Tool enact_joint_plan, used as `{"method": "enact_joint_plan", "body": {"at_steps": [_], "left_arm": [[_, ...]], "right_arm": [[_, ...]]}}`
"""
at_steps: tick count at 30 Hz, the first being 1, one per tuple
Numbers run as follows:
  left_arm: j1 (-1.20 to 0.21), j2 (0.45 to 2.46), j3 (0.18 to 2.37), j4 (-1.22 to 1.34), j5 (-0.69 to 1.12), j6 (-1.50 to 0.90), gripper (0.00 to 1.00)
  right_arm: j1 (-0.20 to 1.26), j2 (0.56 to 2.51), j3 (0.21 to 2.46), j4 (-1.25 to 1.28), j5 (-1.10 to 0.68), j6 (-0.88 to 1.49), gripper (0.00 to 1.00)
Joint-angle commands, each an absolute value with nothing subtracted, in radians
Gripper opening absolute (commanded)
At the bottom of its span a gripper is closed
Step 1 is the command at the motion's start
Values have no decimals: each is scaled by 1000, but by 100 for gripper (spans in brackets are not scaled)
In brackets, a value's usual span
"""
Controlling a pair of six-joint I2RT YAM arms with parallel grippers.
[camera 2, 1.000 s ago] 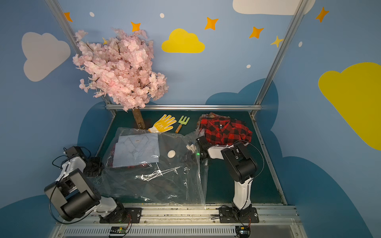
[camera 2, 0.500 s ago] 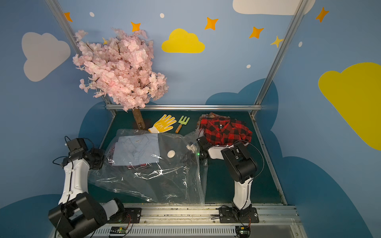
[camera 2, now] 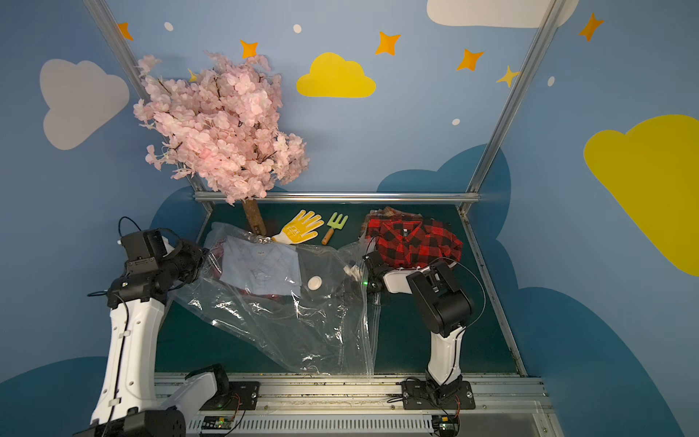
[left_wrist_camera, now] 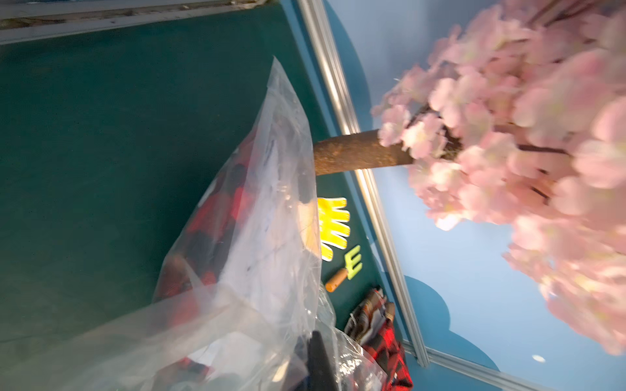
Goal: Take the shirt out of the vacuum bag
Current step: Adjust the vacuum bag at the center of the board.
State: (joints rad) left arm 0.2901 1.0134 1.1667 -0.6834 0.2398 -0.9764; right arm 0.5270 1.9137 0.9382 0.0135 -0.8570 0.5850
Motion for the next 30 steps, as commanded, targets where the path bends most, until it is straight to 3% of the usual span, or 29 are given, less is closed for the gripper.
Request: {"method": "enact_joint_plan", "body": {"at_steps": [1, 16, 30], "left_arm": [[234, 974, 1274, -634, 285, -996, 3], [80, 994, 1464, -625, 314, -1011, 3], [-129, 1054, 1453, -473, 302, -1009, 2]], "right_arm": [[514, 1897, 904, 10, -807, 593, 58], [482, 1864, 790, 139, -778, 666, 63], [489, 1773, 537, 434, -689, 807, 62]]}}
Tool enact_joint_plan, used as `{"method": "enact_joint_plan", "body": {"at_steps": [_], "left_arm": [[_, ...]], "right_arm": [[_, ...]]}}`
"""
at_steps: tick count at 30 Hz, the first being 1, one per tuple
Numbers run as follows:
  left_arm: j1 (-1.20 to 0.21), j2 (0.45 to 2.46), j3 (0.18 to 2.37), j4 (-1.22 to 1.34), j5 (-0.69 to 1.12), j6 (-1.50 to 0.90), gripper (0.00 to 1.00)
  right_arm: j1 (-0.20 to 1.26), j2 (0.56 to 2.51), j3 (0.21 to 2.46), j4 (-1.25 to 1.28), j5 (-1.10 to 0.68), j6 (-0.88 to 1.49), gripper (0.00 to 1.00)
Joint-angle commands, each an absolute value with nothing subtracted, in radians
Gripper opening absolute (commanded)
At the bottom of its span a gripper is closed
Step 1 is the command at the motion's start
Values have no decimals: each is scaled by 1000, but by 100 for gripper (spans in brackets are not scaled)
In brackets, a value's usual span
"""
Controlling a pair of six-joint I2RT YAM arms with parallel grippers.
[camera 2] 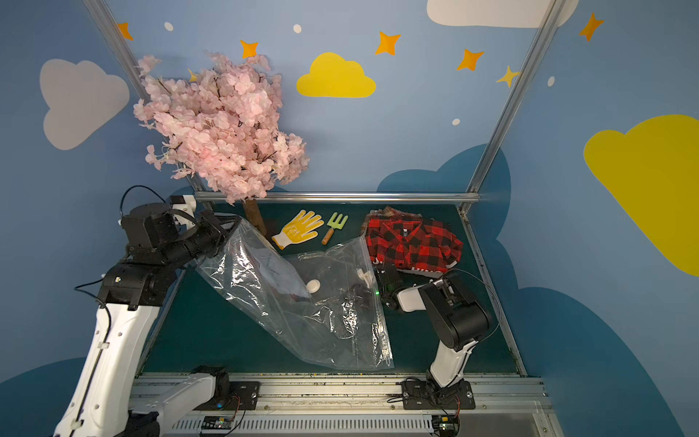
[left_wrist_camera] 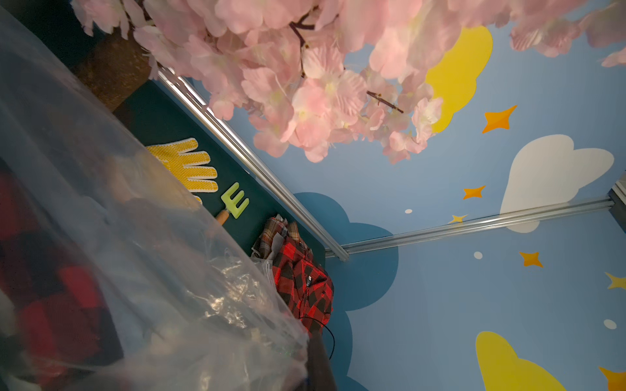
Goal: Take the shirt out of the vacuum bag
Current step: Adjust the vacuum bag at the center of the board.
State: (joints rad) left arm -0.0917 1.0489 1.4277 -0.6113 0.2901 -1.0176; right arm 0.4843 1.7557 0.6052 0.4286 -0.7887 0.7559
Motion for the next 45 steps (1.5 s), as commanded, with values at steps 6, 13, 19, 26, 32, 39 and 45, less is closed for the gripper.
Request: {"method": "enact_joint_plan", "body": {"at_steps": [6, 13, 19, 26, 32, 39, 45], "left_arm": [[-353, 1136, 1530, -423, 244, -982, 2], [-474, 1173, 1704, -483, 193, -919, 2], [-476, 1120, 1775, -531, 131, -856, 3], [-462, 1031, 1693, -566, 38, -807, 3], [-387, 934, 1514, -644, -45, -798, 2], [-65, 816, 1200, -668, 129, -838, 2], [163, 840, 1046, -619, 279, -810, 2]], "right_arm": [[502, 1809, 488, 532, -683, 859, 62], [512, 1816, 454, 609, -677, 896, 62], [512, 1765, 449, 551, -639, 879, 62], [513, 1728, 449, 517, -612, 875, 62], [511, 1685, 450, 456, -589, 854, 62], [509, 1626, 456, 362, -553, 830, 61], [509, 1594, 459, 310, -524, 828, 61]]}}
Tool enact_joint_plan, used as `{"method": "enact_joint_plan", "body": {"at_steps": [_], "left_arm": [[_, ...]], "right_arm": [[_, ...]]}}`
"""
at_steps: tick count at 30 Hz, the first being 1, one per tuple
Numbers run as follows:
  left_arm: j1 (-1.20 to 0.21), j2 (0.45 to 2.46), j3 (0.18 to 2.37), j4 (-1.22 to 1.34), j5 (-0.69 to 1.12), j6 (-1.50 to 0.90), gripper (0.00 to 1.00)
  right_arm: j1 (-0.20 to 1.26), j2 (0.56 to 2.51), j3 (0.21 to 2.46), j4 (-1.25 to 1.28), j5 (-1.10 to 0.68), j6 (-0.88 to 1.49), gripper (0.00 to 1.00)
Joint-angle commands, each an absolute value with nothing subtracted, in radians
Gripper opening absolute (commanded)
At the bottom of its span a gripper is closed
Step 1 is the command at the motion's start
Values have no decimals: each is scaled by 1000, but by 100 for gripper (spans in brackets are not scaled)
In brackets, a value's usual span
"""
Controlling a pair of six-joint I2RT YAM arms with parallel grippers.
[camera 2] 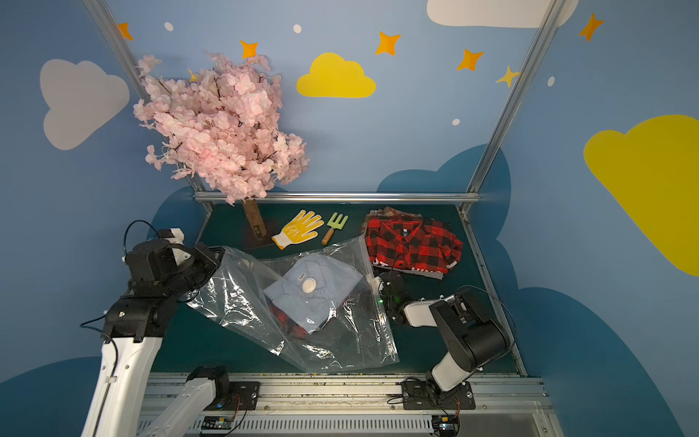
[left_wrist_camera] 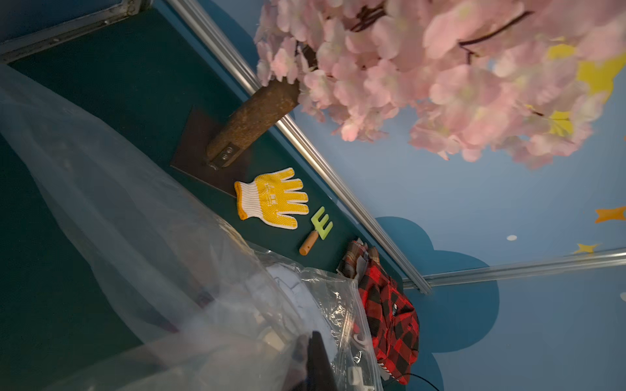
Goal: Take the shirt out of the vacuum bag
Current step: Adjust the vacuum bag at the center of the board.
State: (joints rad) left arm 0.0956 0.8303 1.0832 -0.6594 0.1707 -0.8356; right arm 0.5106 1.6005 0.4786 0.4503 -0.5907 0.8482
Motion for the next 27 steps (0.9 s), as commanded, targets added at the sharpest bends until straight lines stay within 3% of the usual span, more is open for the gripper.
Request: {"method": "enact_joint_plan", "body": {"at_steps": [1, 8, 19, 27], "left_arm": [[195, 854, 1030, -611, 300, -803, 2], [353, 974, 913, -433, 390, -736, 3], [359, 1189, 1013, -223, 378, -649, 2], [373, 1178, 884, -218, 348, -587, 2]], "right_arm": [[509, 1588, 460, 299, -515, 826, 61], [553, 1526, 433, 251, -472, 835, 60], [708, 1453, 394, 217, -378, 902, 58], [620, 1417, 440, 135, -365, 835, 61]]}}
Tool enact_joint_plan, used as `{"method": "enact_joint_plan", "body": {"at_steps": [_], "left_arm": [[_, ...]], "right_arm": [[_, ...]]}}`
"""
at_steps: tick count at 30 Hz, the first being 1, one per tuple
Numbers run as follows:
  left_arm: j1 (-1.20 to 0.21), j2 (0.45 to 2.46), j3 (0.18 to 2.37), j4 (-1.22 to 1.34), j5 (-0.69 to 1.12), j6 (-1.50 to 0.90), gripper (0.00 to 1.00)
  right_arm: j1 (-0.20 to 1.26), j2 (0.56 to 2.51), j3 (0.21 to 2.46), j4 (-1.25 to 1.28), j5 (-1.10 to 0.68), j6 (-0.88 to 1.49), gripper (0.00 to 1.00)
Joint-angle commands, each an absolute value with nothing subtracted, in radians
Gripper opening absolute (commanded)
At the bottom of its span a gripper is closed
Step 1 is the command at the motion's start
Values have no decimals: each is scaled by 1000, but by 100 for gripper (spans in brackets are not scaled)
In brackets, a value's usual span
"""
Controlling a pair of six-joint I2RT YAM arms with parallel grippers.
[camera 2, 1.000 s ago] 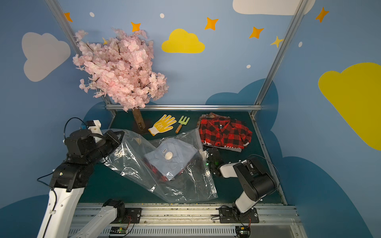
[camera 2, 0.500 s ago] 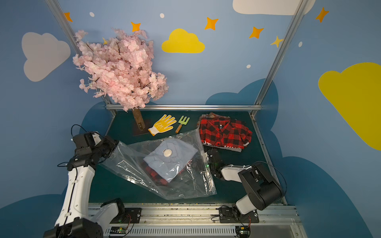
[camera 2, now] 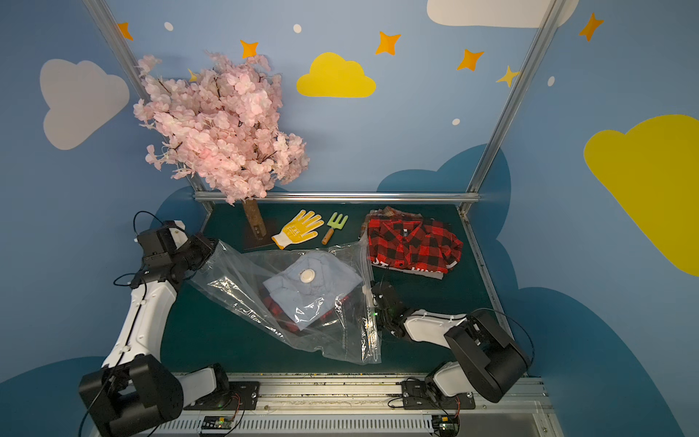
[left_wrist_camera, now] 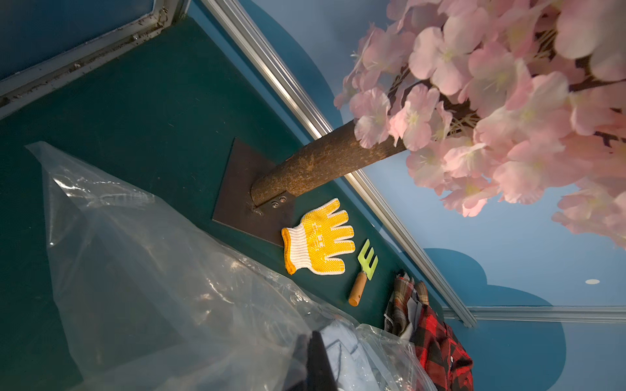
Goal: Take the shirt out of the vacuum bag
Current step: Adjust the vacuum bag at the center of the board.
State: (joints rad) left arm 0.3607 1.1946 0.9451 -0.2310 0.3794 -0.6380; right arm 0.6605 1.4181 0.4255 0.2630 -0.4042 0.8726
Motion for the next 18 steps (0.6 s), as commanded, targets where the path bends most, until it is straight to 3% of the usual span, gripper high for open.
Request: {"method": "enact_joint_plan", "body": {"at_steps": [1, 5, 8, 9, 11, 15, 17, 18], "left_arm": [[378, 1164, 845, -222, 348, -589, 3], [386, 1104, 756, -313, 283, -625, 3], [394, 1086, 741, -393, 282, -641, 13], [396, 1082, 744, -421, 291, -646, 24], [399, 1066, 757, -472, 323, -662, 56], [399, 987, 794, -545, 379, -728, 79], [398, 917, 819, -571, 388, -764, 100], [396, 892, 833, -582, 393, -774, 100]], "right_arm": [[597, 1421, 453, 130, -379, 824, 61], [522, 1447, 493, 153, -436, 793, 62], [491, 1467, 522, 197, -493, 783, 62], [484, 1474, 527, 215, -510, 780, 62], [471, 1488, 546, 226, -542, 774, 62], [465, 1527, 584, 246, -585, 761, 62], [463, 1550, 598, 254, -597, 758, 62], [461, 1559, 602, 259, -599, 757, 62]]}}
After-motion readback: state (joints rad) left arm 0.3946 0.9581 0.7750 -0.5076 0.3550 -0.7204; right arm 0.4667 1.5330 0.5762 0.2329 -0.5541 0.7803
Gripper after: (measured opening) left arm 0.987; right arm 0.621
